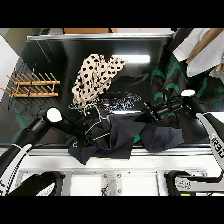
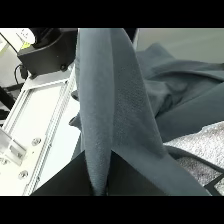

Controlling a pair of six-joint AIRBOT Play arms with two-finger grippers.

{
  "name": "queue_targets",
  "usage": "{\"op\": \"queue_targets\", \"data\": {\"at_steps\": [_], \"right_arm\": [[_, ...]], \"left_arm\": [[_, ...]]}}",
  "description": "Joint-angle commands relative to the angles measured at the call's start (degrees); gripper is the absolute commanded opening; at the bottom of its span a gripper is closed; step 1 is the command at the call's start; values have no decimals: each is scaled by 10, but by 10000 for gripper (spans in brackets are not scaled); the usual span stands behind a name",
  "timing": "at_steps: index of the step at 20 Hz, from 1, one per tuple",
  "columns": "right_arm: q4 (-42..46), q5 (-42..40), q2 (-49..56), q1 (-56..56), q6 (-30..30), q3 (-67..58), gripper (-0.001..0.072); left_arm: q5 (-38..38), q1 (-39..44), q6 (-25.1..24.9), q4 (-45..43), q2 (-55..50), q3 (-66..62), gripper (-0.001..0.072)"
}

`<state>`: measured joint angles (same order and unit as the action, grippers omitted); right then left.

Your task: Fold the clothes and pants, and hang the long-sleeved shirts on hangers.

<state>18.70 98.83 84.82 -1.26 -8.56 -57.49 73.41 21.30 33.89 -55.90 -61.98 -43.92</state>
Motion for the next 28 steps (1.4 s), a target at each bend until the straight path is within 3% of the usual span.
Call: {"op": "queue_targets", "data": {"at_steps": [1,5,17,23,28], "right_arm": [[-14,2,0,0,0,0,11],[-29,3,0,0,0,0,10],[-60,9,-5,0,-5,0,10],[-67,22,-14,1,-5,0,10],[-87,21,-16,7,-7,0,10]], "left_arm": [[3,0,48,-1,0,0,579],[-5,-1,80,-1,0,0,578],[-21,-2,82,-1,0,0,550],[-9,-60,105,2,0,0,550],[-17,-62,105,2,0,0,550]]}}
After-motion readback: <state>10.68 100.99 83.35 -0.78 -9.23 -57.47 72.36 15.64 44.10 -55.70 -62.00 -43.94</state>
